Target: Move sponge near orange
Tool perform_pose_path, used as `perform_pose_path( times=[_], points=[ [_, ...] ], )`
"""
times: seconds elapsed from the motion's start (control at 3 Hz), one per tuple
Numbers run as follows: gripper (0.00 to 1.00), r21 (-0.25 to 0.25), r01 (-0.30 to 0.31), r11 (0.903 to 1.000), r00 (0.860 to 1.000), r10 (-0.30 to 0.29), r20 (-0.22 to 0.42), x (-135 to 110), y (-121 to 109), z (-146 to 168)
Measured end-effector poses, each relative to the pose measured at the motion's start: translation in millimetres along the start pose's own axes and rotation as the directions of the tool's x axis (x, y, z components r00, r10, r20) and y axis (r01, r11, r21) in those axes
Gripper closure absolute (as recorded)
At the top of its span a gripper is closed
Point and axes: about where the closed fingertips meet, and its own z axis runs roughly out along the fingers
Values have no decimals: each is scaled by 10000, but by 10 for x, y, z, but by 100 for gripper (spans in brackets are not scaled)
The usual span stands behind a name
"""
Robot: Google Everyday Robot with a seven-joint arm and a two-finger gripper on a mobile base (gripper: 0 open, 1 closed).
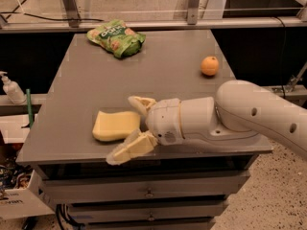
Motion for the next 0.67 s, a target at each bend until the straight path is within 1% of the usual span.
perform_pose_path(
  times=[0.33, 0.67],
  points=[
    [32, 203, -38, 9998, 9999, 35, 156, -65, -75, 39],
    [54, 359, -72, 9993, 9998, 67, 162, -59, -104, 12]
  ],
)
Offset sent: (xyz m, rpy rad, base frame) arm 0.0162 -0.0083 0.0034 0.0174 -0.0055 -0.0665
